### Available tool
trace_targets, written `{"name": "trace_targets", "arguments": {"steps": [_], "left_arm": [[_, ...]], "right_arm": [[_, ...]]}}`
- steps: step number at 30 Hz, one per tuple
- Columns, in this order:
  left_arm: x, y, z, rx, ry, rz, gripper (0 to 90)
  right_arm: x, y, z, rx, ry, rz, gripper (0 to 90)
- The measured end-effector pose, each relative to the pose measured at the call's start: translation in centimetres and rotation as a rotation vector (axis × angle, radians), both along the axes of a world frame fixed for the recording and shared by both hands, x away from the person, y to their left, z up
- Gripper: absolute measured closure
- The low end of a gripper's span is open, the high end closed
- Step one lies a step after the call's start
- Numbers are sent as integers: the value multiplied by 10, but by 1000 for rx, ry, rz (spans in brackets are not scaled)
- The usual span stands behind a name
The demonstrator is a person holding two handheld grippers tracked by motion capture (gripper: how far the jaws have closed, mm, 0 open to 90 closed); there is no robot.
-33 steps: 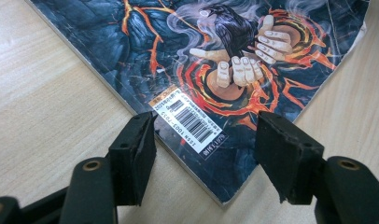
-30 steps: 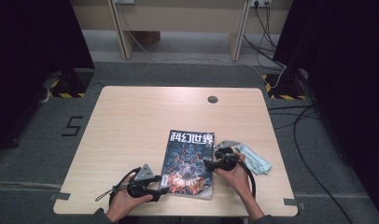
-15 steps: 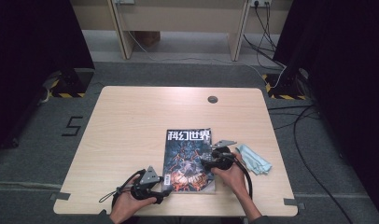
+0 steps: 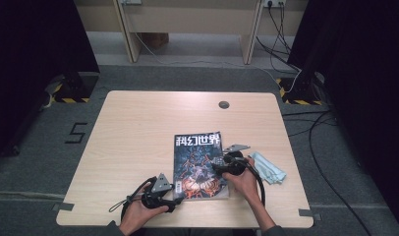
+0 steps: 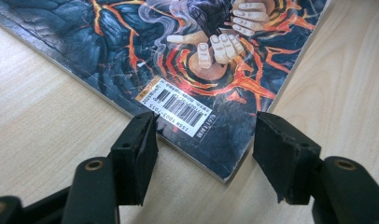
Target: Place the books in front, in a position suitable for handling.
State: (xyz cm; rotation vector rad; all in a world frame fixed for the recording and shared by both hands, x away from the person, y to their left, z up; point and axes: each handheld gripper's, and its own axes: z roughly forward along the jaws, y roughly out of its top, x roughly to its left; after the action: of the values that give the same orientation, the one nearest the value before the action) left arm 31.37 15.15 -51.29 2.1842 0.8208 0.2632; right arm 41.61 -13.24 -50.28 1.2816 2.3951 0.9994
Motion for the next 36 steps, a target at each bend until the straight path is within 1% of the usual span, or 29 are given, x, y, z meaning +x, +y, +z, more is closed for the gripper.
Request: {"name": "trace_targets", "arguments": {"steps": [3,5,10,11,15,18,19,23,24,25,30,35,36], "left_arm": [[0,-1,0,-2,0,8,388],[0,-2,-1,4,-9,6,384],[1,-2,-1,-1,-9,7,383],[1,-1,-1,-14,1,11,382],[2,0,-1,-27,11,12,375],[2,1,-1,-46,22,17,369],[3,1,-1,-53,27,18,365],[3,2,-1,-60,27,21,353],[3,2,0,-64,25,23,353],[3,3,0,-69,23,29,348],[4,4,1,-81,23,40,339],[5,4,1,-93,24,56,317],[6,4,1,-92,24,57,314]], "right_arm": [[0,0,0,2,-1,-4,398],[0,0,0,1,1,-7,399],[0,-1,0,4,-3,-9,397],[0,-1,0,3,-5,-6,392],[0,-1,0,-1,-7,-10,388],[-1,-1,1,-3,-4,-14,374],[-1,-1,1,6,-1,-20,371],[0,-3,3,6,-13,-23,365],[-1,-3,4,12,-8,-30,364],[0,-4,5,11,-14,-26,362],[0,-4,6,18,-12,-32,358],[2,-5,8,16,-20,-30,348],[2,-5,8,17,-15,-33,347]]}}
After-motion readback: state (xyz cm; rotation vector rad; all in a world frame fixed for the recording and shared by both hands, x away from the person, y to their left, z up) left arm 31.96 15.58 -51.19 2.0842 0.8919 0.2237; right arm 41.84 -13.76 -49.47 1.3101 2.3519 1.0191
